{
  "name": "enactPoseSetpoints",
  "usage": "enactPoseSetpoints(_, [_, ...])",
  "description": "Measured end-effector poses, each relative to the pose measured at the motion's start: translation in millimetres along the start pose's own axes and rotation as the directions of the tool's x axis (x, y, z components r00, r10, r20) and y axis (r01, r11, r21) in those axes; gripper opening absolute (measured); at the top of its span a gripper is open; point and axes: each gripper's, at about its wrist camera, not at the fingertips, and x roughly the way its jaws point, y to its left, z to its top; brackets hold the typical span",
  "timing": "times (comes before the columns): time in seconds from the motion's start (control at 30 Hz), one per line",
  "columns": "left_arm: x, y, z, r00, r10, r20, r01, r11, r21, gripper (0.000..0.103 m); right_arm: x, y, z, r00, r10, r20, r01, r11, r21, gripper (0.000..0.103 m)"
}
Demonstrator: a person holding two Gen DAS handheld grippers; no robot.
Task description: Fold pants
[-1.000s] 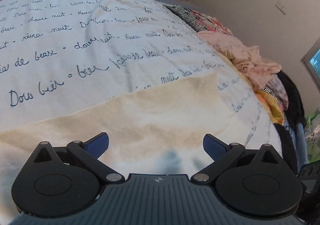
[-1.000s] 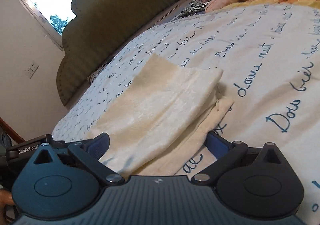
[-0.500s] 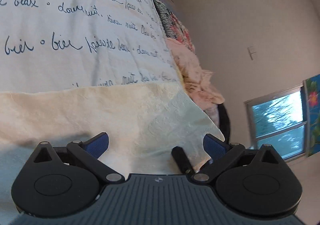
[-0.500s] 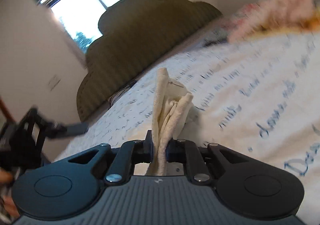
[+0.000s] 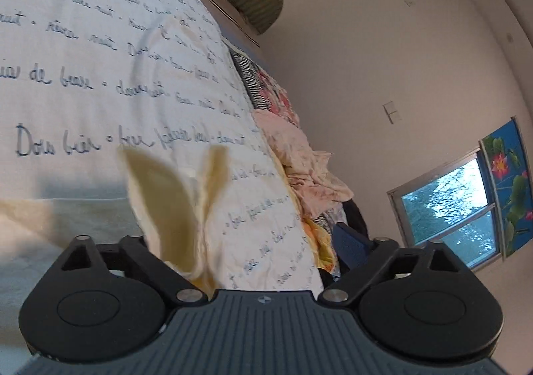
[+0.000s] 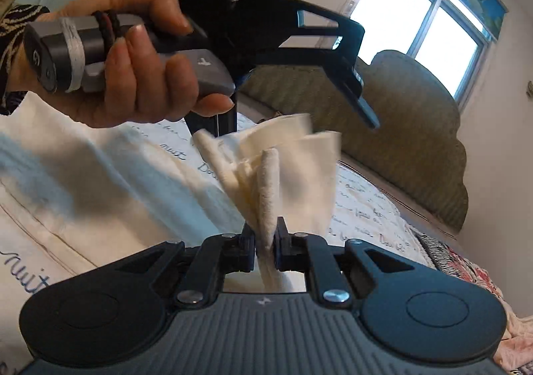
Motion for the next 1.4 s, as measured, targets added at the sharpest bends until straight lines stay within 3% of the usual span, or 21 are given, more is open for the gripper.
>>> enactPoseSetpoints(0.1, [-9, 17, -4, 0.998, 0.064, 0.0, -0.064, 0.997, -0.036, 0.025, 2, 6, 5, 1.0, 0.001, 0.005, -0.001, 1.0, 0.02, 0.011])
enactPoseSetpoints(0.17, [-24, 22, -7, 0.992, 0.121, 0.028, -0.121, 0.993, -0.01, 0.014, 3, 9, 9, 1.0, 0.011, 0.005, -0.011, 1.0, 0.022, 0.011])
enactPoseSetpoints(0.23, [-44, 18, -12, 0.979, 0.188, 0.078, -0.193, 0.98, 0.054, 0.01, 2, 16, 16, 0.999, 0.032, 0.011, -0.032, 0.999, 0.012, 0.011])
enactPoseSetpoints(0.3, [-68, 10, -20, 0.961, 0.24, 0.139, -0.257, 0.959, 0.121, 0.009, 0, 26, 23, 0.997, 0.069, 0.028, -0.07, 0.998, 0.0, 0.011])
enactPoseSetpoints(0.4, [-110, 5, -33, 0.919, 0.331, 0.212, -0.367, 0.915, 0.165, 0.009, -5, 48, 33, 0.989, 0.135, 0.059, -0.134, 0.991, -0.025, 0.011])
enactPoseSetpoints(0.57, [-151, 20, -53, 0.841, 0.486, 0.237, -0.525, 0.839, 0.143, 0.009, -2, 93, 47, 0.959, 0.271, 0.08, -0.264, 0.961, -0.084, 0.011])
enactPoseSetpoints(0.67, [-160, 36, -63, 0.807, 0.544, 0.228, -0.579, 0.804, 0.131, 0.009, 1, 116, 51, 0.939, 0.338, 0.062, -0.33, 0.937, -0.115, 0.011])
enactPoseSetpoints(0.8, [-161, 53, -76, 0.789, 0.578, 0.207, -0.606, 0.787, 0.117, 0.011, 14, 140, 46, 0.919, 0.392, -0.04, -0.394, 0.909, -0.136, 0.013])
enactPoseSetpoints(0.9, [-163, 49, -82, 0.773, 0.587, 0.241, -0.627, 0.765, 0.15, 0.015, 9, 143, 45, 0.927, 0.372, -0.055, -0.376, 0.91, -0.176, 0.017])
enactPoseSetpoints(0.97, [-163, 46, -84, 0.765, 0.589, 0.26, -0.636, 0.754, 0.165, 0.015, -5, 131, 52, 0.896, 0.441, -0.052, -0.444, 0.884, -0.148, 0.019])
enactPoseSetpoints(1.03, [-163, 43, -86, 0.757, 0.588, 0.285, -0.646, 0.74, 0.188, 0.015, -19, 100, 56, 0.855, 0.518, -0.006, -0.518, 0.854, -0.045, 0.019])
enactPoseSetpoints(1.07, [-161, 41, -87, 0.747, 0.592, 0.301, -0.657, 0.727, 0.2, 0.015, -22, 82, 57, 0.851, 0.524, 0.027, -0.525, 0.851, 0.012, 0.019])
enactPoseSetpoints(1.13, [-156, 36, -89, 0.724, 0.61, 0.322, -0.685, 0.691, 0.231, 0.016, -17, 44, 58, 0.88, 0.469, 0.075, -0.475, 0.87, 0.134, 0.019])
enactPoseSetpoints(1.23, [-154, 39, -90, 0.712, 0.615, 0.338, -0.695, 0.687, 0.214, 0.016, 15, 11, 57, 0.942, 0.334, 0.028, -0.329, 0.904, 0.274, 0.019])
enactPoseSetpoints(1.27, [-154, 41, -90, 0.711, 0.619, 0.332, -0.696, 0.688, 0.207, 0.018, 29, 5, 54, 0.946, 0.323, -0.004, -0.306, 0.9, 0.312, 0.019])
enactPoseSetpoints(1.33, [-157, 43, -88, 0.709, 0.631, 0.315, -0.698, 0.692, 0.183, 0.026, 62, 5, 45, 0.934, 0.345, -0.093, -0.287, 0.879, 0.382, 0.019])
enactPoseSetpoints(1.4, [-167, 40, -88, 0.714, 0.632, 0.302, -0.692, 0.702, 0.167, 0.045, 84, 15, 34, 0.915, 0.356, -0.19, -0.258, 0.878, 0.404, 0.019])
